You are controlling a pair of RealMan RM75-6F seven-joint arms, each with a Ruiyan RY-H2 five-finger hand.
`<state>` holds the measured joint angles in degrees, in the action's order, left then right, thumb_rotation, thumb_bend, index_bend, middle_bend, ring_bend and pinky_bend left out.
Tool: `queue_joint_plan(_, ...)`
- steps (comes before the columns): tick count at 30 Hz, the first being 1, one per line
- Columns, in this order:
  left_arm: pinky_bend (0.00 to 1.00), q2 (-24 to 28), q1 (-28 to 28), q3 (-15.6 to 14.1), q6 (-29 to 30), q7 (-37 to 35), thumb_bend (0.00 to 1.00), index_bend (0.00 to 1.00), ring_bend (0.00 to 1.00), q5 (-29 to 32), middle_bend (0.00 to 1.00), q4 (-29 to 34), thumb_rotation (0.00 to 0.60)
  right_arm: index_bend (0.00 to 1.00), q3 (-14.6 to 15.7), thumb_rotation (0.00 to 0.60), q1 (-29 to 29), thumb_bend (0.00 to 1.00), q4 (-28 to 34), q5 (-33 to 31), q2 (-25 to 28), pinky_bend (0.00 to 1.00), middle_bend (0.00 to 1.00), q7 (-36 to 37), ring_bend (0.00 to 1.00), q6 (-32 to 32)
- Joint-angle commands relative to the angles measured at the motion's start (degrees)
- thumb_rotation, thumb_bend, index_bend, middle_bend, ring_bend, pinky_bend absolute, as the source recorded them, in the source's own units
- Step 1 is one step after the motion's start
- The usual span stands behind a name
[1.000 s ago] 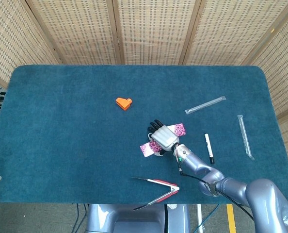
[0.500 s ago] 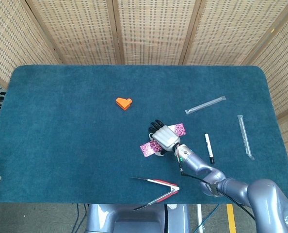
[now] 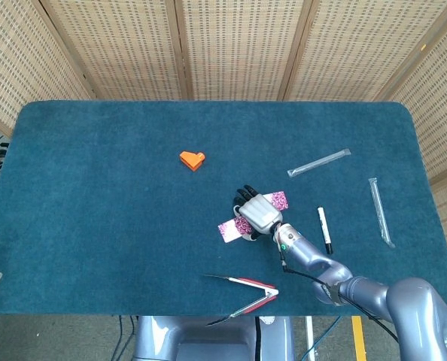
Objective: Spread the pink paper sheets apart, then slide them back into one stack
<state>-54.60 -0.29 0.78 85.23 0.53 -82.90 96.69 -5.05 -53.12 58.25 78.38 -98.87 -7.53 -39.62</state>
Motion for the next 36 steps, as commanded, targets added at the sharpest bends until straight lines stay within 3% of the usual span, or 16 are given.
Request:
queue_joint_plan(1,0.0,0.01,-0.04,0.0,-0.06,0.09,0.03,0.1,0.0,-0.01,0.0,0.09,0.6,0.46,0.09,0.6,0.07,0.44,0.03,0.12,0.09,0.0,0.22,0.19,0.0,-0.01)
queue_joint_plan(16,0.0,0.05,-0.09,0.02,0.01,0.31,0.03,0.1,0.0,-0.16,0.0,0.36,0.6,0.46,-0.35,0.6,0.23,0.44,1.9,0.56,1.85,0.0,0.22,0.88,0.0,-0.88)
queue_joint_plan(26,0.0,0.16,0.0,0.03,0.27,0.33,0.02,0.1,0.0,-0.3,0.0,0.55,0.6,0.46,-2.96,0.6,-0.23,0.44,4.16,-0.64,6.33,0.0,0.22,1.45,0.0,-1.98)
queue_joint_plan(36,0.0,0.23,0.1,-0.07,0.49,0.76,0.03,0.1,0.0,-0.53,0.0,1.04,0.6,0.46,-2.81,0.6,0.36,0.44,1.57,-0.61,7.82,0.0,0.22,3.64,0.0,-2.44)
